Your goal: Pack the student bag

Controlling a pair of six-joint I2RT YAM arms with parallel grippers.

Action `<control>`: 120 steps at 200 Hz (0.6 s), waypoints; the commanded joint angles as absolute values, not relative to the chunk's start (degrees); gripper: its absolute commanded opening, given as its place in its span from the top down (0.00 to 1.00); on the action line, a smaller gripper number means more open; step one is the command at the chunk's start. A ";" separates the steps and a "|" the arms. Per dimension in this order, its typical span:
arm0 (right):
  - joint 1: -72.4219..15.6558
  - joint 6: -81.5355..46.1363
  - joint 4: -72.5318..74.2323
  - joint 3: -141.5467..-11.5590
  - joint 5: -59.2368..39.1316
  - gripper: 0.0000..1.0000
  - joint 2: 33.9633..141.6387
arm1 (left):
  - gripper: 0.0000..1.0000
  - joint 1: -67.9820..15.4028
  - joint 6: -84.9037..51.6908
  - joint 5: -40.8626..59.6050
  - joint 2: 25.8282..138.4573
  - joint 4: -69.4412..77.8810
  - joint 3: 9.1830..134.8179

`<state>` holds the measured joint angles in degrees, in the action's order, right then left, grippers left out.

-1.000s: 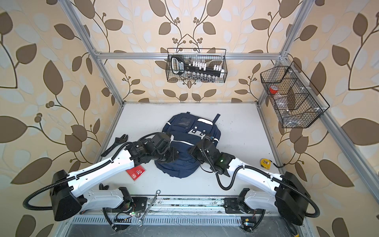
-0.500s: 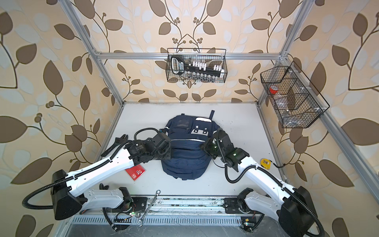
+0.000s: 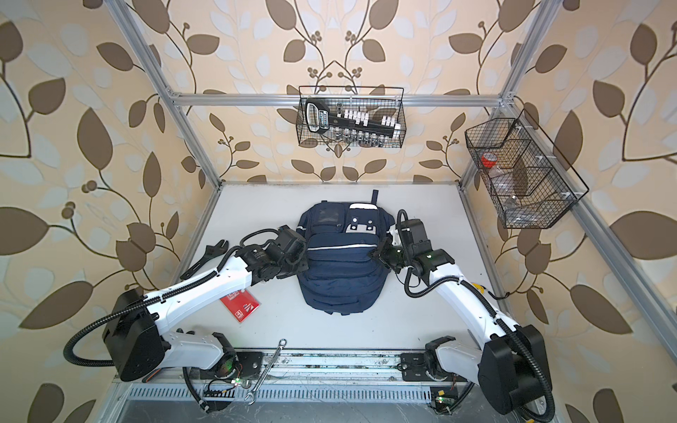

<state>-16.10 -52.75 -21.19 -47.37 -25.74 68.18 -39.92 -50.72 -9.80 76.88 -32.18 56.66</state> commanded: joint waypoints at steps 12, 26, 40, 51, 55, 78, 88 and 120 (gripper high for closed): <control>-12.26 -48.25 -22.86 -50.64 -15.66 1.00 68.72 | 1.00 -35.18 -52.40 -21.16 74.41 -46.45 55.29; -12.54 -47.86 -23.37 -51.32 -17.56 0.79 69.82 | 1.00 -35.16 -49.56 -15.58 73.43 -43.85 54.54; -13.50 -49.13 -23.06 -50.74 -18.80 0.51 69.55 | 0.73 -35.18 -47.13 -10.03 71.96 -41.08 53.75; -15.49 -49.77 -23.71 -50.91 -16.69 0.39 68.61 | 0.57 -35.20 -46.96 -8.16 70.21 -40.52 53.59; -16.62 -49.95 -24.38 -51.15 -14.91 0.34 67.99 | 0.54 -35.16 -46.88 -8.09 69.44 -40.74 53.76; -23.16 -51.47 -28.49 -52.99 -3.75 0.09 64.79 | 0.38 -35.16 -45.74 -9.09 66.03 -45.53 57.08; -24.96 -52.04 -29.89 -53.70 -1.20 0.07 64.19 | 0.33 -35.16 -44.95 -10.37 65.05 -48.53 59.10; -35.72 -52.32 -33.88 -56.89 10.00 0.04 64.91 | 0.21 -35.11 -45.35 -18.73 61.15 -58.02 64.18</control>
